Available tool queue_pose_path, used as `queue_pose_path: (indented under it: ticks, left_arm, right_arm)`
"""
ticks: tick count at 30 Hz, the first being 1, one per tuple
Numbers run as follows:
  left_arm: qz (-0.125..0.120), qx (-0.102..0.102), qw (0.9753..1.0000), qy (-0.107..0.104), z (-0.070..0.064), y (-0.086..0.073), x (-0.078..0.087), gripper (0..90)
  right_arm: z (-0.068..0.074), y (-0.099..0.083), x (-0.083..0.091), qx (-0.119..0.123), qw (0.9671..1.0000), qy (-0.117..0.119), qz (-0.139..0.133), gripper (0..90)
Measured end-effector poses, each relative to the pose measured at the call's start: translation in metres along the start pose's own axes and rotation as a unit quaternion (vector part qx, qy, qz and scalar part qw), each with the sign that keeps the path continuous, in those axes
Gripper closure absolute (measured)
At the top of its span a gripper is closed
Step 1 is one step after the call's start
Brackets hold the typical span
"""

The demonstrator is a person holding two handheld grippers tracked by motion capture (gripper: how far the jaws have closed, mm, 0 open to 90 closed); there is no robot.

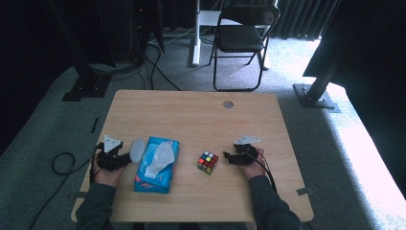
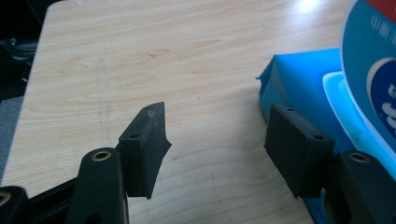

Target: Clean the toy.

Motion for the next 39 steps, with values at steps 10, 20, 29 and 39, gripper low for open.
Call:
queue_pose_path:
  ticks: [10, 20, 29, 39]
  left_arm:
    - [-0.008, 0.006, 0.9999, 0.012, 0.009, 0.010, 0.011, 37.7]
    - [-0.035, 0.014, 0.9988, 0.032, 0.019, 0.028, 0.034, 37.7]
    - [-0.063, 0.002, 0.9977, 0.022, 0.006, 0.051, 0.051, 35.6]
    - [-0.095, -0.019, 0.9951, -0.018, -0.027, 0.077, 0.068, 35.6]
  right_arm:
    - [0.000, 0.000, 0.000, 0.002, 1.0000, 0.002, 0.001, 34.9]
    - [0.001, 0.000, 0.000, 0.003, 1.0000, 0.002, 0.002, 33.2]
    - [0.001, 0.000, 0.000, 0.003, 1.0000, 0.002, 0.003, 32.9]
    - [0.001, 0.000, 0.000, 0.003, 1.0000, 0.002, 0.003, 32.7]
Point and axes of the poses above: each handheld gripper's, and its own axes: x roughly backward along the jaws, y roughly out of its top, z roughly to its left, the point moved 7 cm from there along -x, roughly forward along the jaws, and after that the axes turned 6 degrees about -z, right-handed, at the moved point
